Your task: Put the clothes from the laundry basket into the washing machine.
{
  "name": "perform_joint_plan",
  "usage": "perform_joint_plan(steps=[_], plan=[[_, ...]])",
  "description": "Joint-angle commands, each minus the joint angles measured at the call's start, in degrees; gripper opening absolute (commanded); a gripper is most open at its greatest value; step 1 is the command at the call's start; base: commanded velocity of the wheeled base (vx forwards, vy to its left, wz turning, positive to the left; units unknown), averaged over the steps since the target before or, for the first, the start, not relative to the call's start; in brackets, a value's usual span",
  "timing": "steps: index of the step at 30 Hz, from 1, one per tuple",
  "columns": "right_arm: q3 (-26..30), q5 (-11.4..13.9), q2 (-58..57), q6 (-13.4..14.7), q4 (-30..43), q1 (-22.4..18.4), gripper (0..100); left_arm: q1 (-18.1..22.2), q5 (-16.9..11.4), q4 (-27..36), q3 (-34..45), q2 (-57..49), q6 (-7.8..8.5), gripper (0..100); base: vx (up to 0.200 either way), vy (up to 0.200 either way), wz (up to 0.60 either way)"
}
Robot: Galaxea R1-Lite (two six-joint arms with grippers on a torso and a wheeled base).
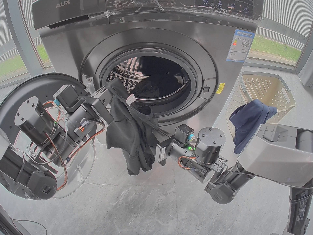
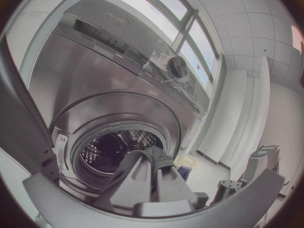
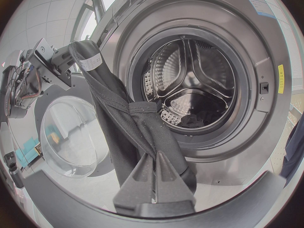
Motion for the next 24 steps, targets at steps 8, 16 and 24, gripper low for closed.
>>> perform_joint_plan(steps=[8,16,24], plan=[[0.8,0.4,-0.5,0.4,0.1,-0.3,100,0.1,0.1,0.0,0.1,0.3,-0.01,0,0.0,0.0,0.0],[-2.5,0.4,1.9,-0.2,1.0,-0.6,100,0.0,0.1,0.0,0.1,0.2,-0.01,0,0.0,0.0,0.0],[-5.7,0.5,3.1,-0.3,2.0,-0.6,100,0.1,0.0,0.0,0.1,0.2,-0.01,0,0.0,0.0,0.0]])
